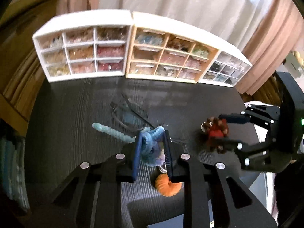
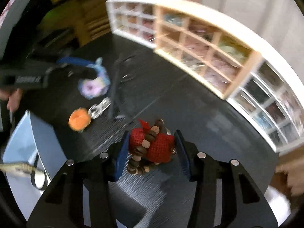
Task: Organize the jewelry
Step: 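Carry red keychain into box and open right tool while left carries blue plush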
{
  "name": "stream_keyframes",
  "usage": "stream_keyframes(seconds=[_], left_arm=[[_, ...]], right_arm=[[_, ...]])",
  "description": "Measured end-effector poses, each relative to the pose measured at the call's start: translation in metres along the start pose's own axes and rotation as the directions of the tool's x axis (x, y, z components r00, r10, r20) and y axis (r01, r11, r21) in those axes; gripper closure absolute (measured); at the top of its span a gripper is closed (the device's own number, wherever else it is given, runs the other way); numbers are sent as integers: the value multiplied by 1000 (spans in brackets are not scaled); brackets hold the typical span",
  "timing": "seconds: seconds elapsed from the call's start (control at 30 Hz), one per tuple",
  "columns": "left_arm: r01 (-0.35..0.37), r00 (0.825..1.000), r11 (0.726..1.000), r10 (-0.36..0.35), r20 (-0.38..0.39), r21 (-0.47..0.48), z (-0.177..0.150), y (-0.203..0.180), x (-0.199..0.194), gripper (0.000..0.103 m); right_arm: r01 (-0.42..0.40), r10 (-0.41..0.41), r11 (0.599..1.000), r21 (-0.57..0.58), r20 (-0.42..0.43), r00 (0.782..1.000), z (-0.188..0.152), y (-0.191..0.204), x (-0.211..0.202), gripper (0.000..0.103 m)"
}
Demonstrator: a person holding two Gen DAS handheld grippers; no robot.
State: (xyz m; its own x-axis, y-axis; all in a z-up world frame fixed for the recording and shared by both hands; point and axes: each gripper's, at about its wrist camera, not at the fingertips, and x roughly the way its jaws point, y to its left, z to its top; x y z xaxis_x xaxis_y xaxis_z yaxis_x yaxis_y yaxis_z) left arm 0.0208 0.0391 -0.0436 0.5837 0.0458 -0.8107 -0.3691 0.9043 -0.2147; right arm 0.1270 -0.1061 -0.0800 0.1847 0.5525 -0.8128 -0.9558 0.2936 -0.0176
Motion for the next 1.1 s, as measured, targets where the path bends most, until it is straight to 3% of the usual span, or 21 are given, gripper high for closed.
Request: stream_keyframes(seconds=[0.1,0.27,0.37,0.63,0.87,1.1], left_arm=[[-31,999,998,30,17,47,-1,-7,-7,81],[-68,996,991,62,64,111,-4,-21,-28,81],[-144,988,976,132,82,166,-4,-32,-39,81],[-205,973,961,181,141,184,-13,-54,-82,81],[-185,976,958,155,151,217,-42,-73,-113,81],[-115,987,962,82,141,248,-82,-93,-132,81]], right_arm=[[11,-15,995,96,37,999,-7,-14,-7,57],[10,-24,989,147,97,995,-9,-17,-25,57],[-4,-18,984,178,122,992,-7,-20,-41,57],[-31,-18,974,224,214,977,-3,-15,-84,57],[-36,-13,982,185,259,966,-10,0,-121,57],[-39,-2,989,141,283,959,-22,17,-147,57]])
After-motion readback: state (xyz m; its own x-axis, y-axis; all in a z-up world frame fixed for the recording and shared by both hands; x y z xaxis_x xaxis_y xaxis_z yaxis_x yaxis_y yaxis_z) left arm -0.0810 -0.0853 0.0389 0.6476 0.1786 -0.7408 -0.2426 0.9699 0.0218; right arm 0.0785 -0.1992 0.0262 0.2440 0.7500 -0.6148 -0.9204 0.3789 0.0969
